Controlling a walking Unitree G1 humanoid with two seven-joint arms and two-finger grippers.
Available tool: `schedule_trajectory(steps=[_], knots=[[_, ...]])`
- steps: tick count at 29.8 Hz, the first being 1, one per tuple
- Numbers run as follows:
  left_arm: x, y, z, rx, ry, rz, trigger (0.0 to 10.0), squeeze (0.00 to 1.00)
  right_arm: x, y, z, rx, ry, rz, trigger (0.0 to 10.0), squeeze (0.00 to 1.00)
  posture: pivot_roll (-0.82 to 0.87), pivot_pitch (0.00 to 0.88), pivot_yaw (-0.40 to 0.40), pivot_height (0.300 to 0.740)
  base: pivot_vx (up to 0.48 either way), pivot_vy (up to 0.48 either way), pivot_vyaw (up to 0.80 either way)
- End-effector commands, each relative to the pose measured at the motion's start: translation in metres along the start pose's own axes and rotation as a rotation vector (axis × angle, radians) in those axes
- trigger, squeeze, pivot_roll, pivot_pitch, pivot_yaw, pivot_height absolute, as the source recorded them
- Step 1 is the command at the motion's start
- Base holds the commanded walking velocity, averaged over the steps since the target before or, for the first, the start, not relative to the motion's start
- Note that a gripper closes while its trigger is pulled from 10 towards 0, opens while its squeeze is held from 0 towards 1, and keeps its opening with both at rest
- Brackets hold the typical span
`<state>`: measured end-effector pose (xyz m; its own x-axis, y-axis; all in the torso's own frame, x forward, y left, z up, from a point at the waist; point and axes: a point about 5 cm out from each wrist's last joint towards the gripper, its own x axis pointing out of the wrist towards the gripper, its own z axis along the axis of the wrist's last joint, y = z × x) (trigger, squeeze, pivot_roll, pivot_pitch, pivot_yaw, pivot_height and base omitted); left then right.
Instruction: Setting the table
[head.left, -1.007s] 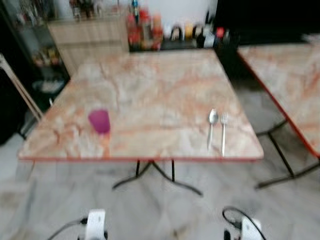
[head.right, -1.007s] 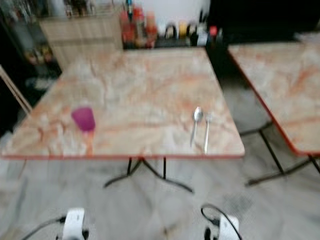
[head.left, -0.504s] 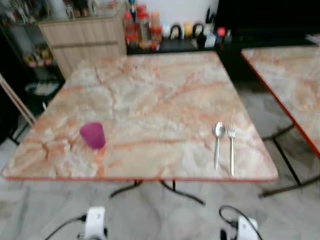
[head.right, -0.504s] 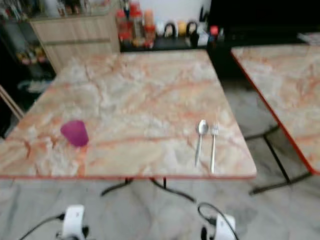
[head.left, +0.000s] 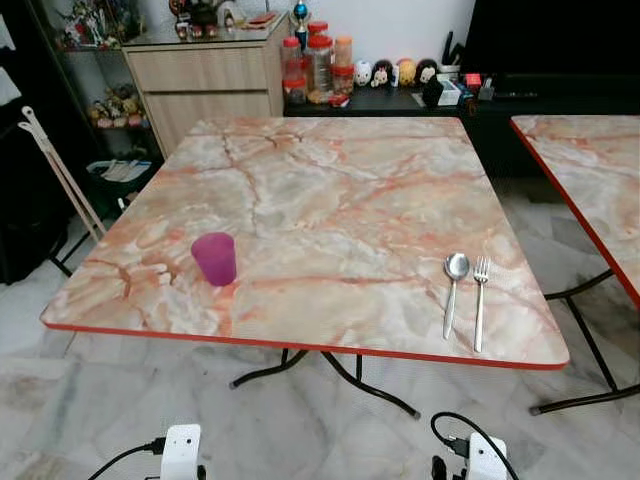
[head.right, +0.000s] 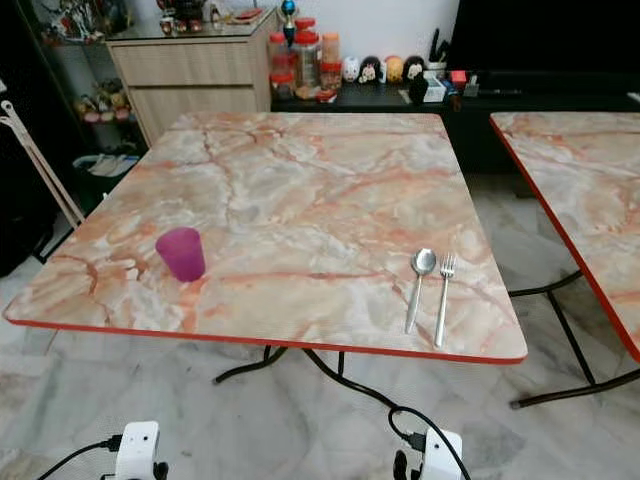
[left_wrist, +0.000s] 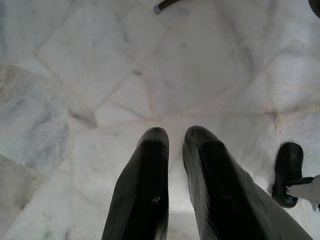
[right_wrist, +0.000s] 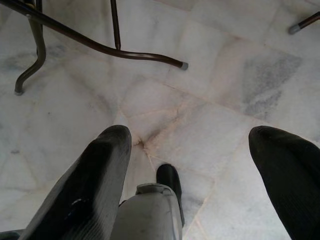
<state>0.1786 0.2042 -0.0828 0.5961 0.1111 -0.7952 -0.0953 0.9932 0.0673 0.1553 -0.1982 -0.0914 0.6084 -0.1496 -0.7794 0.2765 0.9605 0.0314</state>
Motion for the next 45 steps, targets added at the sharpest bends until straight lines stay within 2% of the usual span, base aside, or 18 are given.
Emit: schedule_trajectory(steps=[1,15,21,25,28,32,37,39,45], knots=[[0.0,0.001,-0.001,0.017,0.005,0.002,10.0,0.0,0.0,0.0,0.0,-0.007,0.002,0.004,10.0,0.0,-0.06,0.0,0.025,0.74,0.0,0.0,0.0],[0.0,0.001,0.0,0.016,0.001,0.003,10.0,0.0,-0.004,0.0,-0.009,-0.004,-0.002,-0.008,10.0,0.0,-0.07,0.0,0.026,0.74,0.0,0.0,0.0],[0.0,0.0,0.001,0.017,-0.005,0.002,10.0,0.0,-0.004,0.005,0.003,-0.12,-0.118,0.028,10.0,0.0,-0.08,0.0,0.032,0.74,0.0,0.0,0.0],[0.0,0.0,0.001,0.019,-0.005,0.002,10.0,0.0,-0.005,0.005,0.004,-0.145,-0.136,0.028,10.0,0.0,-0.08,0.0,0.032,0.74,0.0,0.0,0.0],[0.0,0.001,0.001,0.026,-0.002,0.001,10.0,0.0,-0.009,0.006,0.007,-0.227,-0.224,0.048,10.0,0.0,-0.09,0.0,0.037,0.74,0.0,0.0,0.0],[0.0,0.001,0.001,0.03,-0.002,0.0,10.0,0.0,-0.012,0.004,0.008,-0.225,-0.267,0.056,10.0,0.0,-0.09,0.0,0.04,0.74,0.0,0.0,0.0],[0.0,0.002,0.001,0.047,-0.004,-0.007,10.0,0.0,-0.015,0.004,0.014,-0.273,-0.337,0.069,10.0,0.0,-0.1,0.0,0.05,0.74,0.0,0.0,0.0],[0.0,0.002,0.0,0.066,0.001,-0.016,10.0,0.0,-0.019,0.009,0.023,-0.398,-0.415,0.137,10.0,0.0,-0.1,0.0,0.054,0.74,0.0,0.0,0.0],[0.0,0.003,0.001,0.08,-0.001,-0.016,10.0,0.0,-0.025,0.011,0.038,-0.465,-0.521,0.184,10.0,0.0,-0.09,0.0,0.042,0.74,0.0,0.0,0.0]])
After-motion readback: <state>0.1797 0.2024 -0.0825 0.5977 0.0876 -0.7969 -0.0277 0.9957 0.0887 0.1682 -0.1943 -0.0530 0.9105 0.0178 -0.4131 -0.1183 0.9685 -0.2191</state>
